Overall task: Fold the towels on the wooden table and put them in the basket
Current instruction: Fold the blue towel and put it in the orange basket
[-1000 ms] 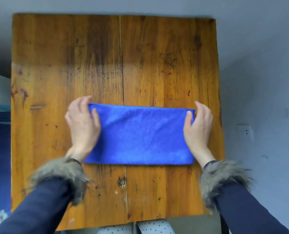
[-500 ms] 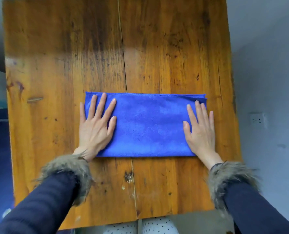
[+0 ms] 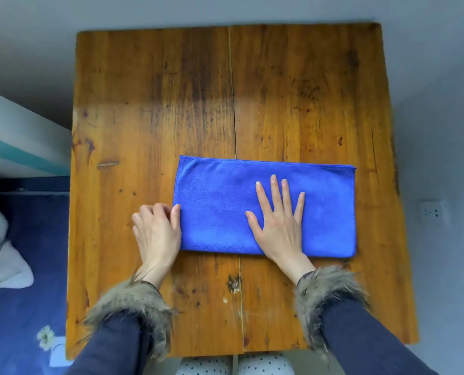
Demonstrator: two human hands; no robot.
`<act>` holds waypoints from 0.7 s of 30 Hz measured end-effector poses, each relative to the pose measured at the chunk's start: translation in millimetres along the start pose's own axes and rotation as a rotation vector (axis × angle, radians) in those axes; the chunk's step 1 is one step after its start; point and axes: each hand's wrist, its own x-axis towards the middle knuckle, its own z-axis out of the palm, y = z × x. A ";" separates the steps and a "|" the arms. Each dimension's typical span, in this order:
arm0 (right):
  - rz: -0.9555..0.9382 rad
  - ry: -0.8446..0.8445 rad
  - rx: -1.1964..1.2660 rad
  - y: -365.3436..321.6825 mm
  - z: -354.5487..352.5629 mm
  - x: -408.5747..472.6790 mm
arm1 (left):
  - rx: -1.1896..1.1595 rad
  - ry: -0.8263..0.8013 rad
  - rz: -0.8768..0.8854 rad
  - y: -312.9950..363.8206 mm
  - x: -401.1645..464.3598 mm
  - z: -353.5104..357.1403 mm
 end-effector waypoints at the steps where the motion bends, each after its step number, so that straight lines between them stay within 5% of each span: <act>1: -0.003 -0.006 -0.017 -0.1 2.5 1.2 | 0.008 -0.020 0.010 1.4 -1.1 1.5; 12: 0.029 -0.005 -0.081 -0.7 6.1 2.1 | -0.122 -0.260 -0.144 22.6 8.0 -7.3; 16: 0.037 -0.015 -0.093 -1.4 5.7 1.9 | -0.349 -0.309 -0.151 11.2 11.5 -11.9; 21: 0.044 -0.034 -0.104 -3.1 2.9 2.9 | -0.847 -0.534 -0.363 3.8 22.2 -26.5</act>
